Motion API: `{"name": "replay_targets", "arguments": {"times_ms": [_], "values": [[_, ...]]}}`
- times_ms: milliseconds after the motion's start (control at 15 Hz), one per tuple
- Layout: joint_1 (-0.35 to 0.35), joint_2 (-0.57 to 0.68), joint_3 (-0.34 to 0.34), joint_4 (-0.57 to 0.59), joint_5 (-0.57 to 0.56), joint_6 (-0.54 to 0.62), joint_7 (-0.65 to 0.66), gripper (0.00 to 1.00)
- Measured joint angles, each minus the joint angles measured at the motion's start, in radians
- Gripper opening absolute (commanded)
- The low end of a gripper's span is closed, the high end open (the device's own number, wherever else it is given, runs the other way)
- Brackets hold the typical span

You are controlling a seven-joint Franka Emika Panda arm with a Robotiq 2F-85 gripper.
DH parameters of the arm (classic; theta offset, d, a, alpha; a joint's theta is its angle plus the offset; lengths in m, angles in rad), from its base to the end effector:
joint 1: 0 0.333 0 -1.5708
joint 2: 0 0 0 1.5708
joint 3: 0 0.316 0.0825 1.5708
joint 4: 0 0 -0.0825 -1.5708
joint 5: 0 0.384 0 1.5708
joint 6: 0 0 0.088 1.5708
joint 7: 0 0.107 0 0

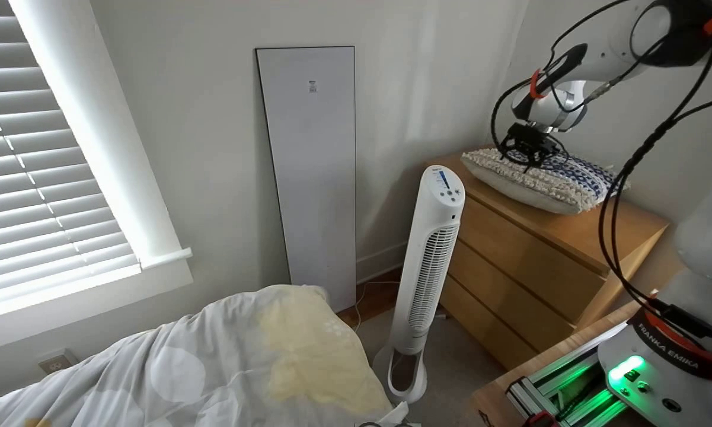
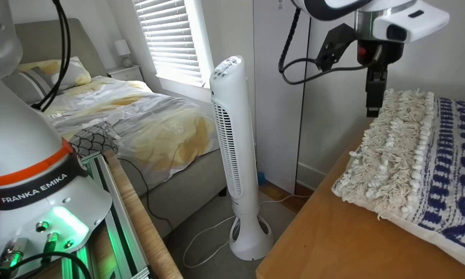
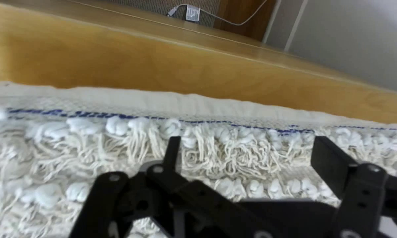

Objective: Move the pillow from the bed to the table

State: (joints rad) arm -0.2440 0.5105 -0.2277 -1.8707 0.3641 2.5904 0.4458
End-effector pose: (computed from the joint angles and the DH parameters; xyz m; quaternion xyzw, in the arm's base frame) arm 0.5892 -0.2954 0.2682 -0.8279 0.5459 -0.1158 0.0572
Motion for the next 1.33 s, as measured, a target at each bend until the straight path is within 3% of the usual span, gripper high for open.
{"name": "replay_targets", "arguments": {"times_ms": [800,1067,1333], "values": [[-0.008,-0.687,0.012,-0.548,-0.002,-0.087,-0.687,1.00],[-0.008,-0.896,-0.068,-0.673,-0.058,-0.274,-0.902,1.00],[-0.011,-1.013,-0.178,-0.699,-0.117,-0.446,-1.075,1.00]]}}
